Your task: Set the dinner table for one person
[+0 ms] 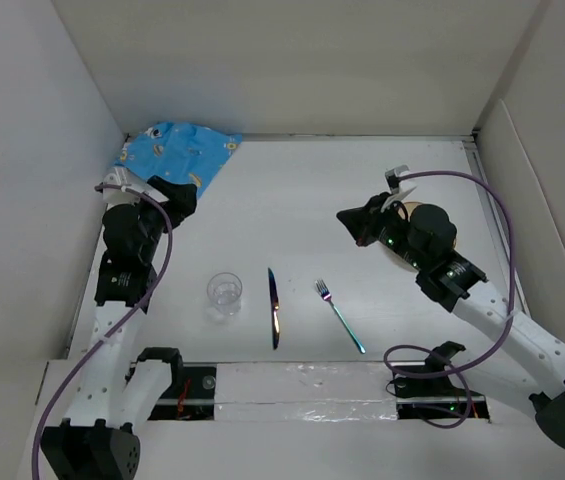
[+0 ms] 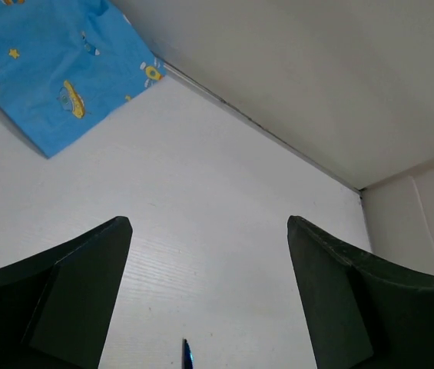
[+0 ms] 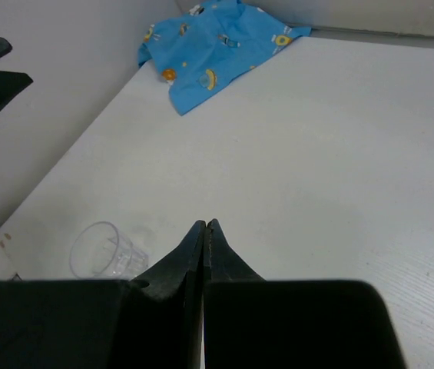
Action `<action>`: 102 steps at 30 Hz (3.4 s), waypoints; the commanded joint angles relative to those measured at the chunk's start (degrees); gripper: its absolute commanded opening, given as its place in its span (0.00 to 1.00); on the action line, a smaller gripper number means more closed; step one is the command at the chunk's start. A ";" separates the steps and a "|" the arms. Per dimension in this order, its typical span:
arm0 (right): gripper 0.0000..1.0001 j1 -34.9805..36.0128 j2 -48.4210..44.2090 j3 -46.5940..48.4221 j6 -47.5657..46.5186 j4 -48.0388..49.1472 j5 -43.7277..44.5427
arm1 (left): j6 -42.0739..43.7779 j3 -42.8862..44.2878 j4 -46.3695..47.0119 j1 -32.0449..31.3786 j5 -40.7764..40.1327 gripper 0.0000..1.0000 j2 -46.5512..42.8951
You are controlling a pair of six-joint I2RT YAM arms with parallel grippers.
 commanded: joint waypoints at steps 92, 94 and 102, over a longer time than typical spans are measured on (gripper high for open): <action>0.61 -15.01 60.99 34.25 7.14 -8.60 6.24 | -4.44 16.44 19.75 0.33 4.11 0.68 56.41; 0.61 -15.54 61.60 34.07 7.41 -7.73 6.24 | -4.36 16.18 21.24 0.33 4.72 0.68 56.94; 0.60 -16.06 64.32 34.69 8.72 -5.97 3.43 | -2.87 22.49 20.02 0.33 2.09 0.61 62.55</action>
